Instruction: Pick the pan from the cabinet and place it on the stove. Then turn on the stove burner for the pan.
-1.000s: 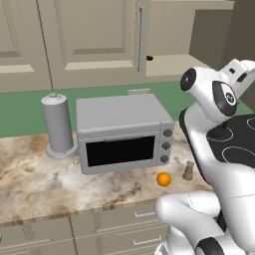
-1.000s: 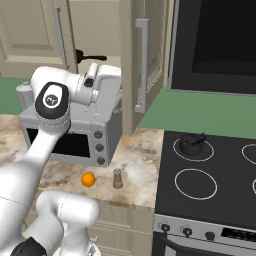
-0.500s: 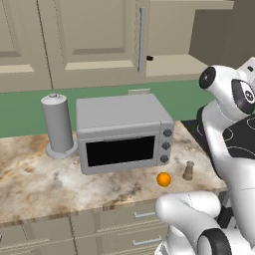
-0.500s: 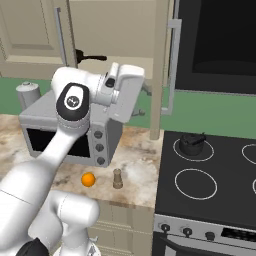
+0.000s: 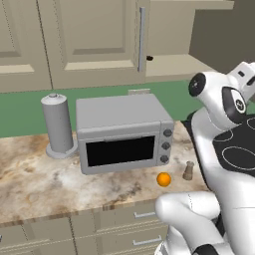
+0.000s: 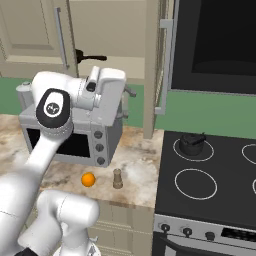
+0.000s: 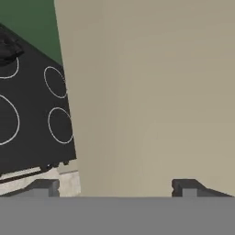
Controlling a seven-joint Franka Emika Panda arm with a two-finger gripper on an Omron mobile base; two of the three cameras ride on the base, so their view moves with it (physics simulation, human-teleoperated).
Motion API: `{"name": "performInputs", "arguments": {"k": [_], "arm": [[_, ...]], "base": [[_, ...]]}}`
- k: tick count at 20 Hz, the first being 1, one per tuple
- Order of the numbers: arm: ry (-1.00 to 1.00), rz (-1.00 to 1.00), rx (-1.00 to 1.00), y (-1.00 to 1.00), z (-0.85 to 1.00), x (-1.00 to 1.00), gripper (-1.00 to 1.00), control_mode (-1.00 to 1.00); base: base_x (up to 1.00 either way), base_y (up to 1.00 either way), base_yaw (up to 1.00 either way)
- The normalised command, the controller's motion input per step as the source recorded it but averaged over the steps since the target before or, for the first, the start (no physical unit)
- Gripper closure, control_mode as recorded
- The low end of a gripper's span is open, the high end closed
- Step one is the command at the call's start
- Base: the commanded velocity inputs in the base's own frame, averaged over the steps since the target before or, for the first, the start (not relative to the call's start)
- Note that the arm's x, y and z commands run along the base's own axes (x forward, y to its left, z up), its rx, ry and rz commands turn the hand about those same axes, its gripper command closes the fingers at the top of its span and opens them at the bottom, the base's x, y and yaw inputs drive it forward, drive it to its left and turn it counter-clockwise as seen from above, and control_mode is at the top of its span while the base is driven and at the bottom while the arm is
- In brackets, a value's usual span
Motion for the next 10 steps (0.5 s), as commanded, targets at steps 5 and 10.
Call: {"name": "performInputs", "arguments": {"k": [5,10], "arm": [[-0.13,0.02,0.00,1.00,0.00,-0.14,-1.00,-1.00],[-0.22,0.05,0.04,0.93,0.00,0.00,-1.00,-1.00]], "base": [[0.00,0.00,0.00],[0.00,0.00,0.00]]}}
